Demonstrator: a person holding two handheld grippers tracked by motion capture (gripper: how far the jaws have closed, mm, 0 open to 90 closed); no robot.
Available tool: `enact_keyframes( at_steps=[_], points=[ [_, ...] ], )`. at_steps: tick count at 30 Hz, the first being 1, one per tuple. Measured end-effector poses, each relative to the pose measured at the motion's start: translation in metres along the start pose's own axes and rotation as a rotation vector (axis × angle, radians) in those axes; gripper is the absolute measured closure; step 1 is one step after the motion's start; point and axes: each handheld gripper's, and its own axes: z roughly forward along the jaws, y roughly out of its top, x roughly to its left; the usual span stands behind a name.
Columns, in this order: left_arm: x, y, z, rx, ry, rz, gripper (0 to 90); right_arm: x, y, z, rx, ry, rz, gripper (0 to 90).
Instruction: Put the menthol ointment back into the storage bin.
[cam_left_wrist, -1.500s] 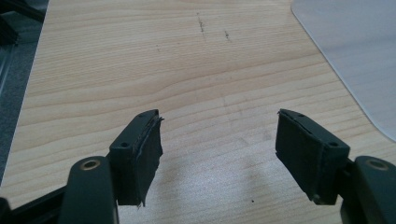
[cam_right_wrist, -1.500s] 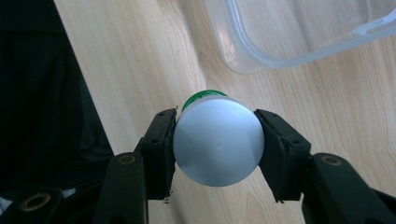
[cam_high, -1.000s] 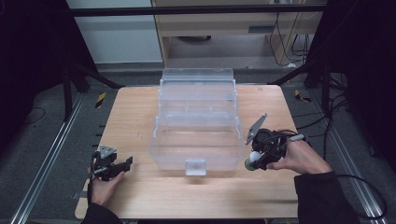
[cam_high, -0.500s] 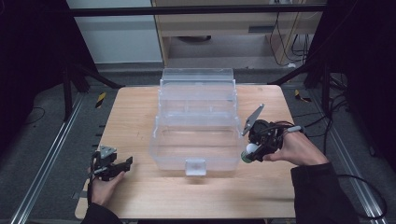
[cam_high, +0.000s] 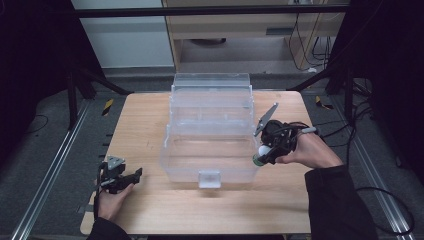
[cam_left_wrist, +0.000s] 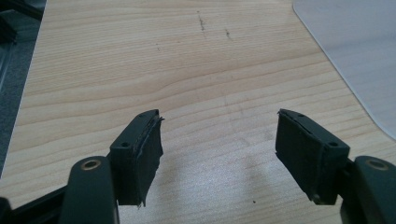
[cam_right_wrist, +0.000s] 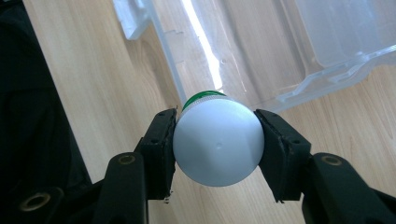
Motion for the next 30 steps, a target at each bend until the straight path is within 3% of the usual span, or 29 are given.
enact_keyframes(
  at_steps=[14,30],
  points=[
    [0.001,0.0,-0.001,-0.005,0.001,-0.006,31.7,-0.014,0.012,0.014,-0.018,-0.015,0.001,50.4],
    [0.001,0.0,-0.001,-0.009,0.0,-0.006,31.8,-0.016,0.023,0.034,0.02,-0.009,-0.022,50.4]
  ],
)
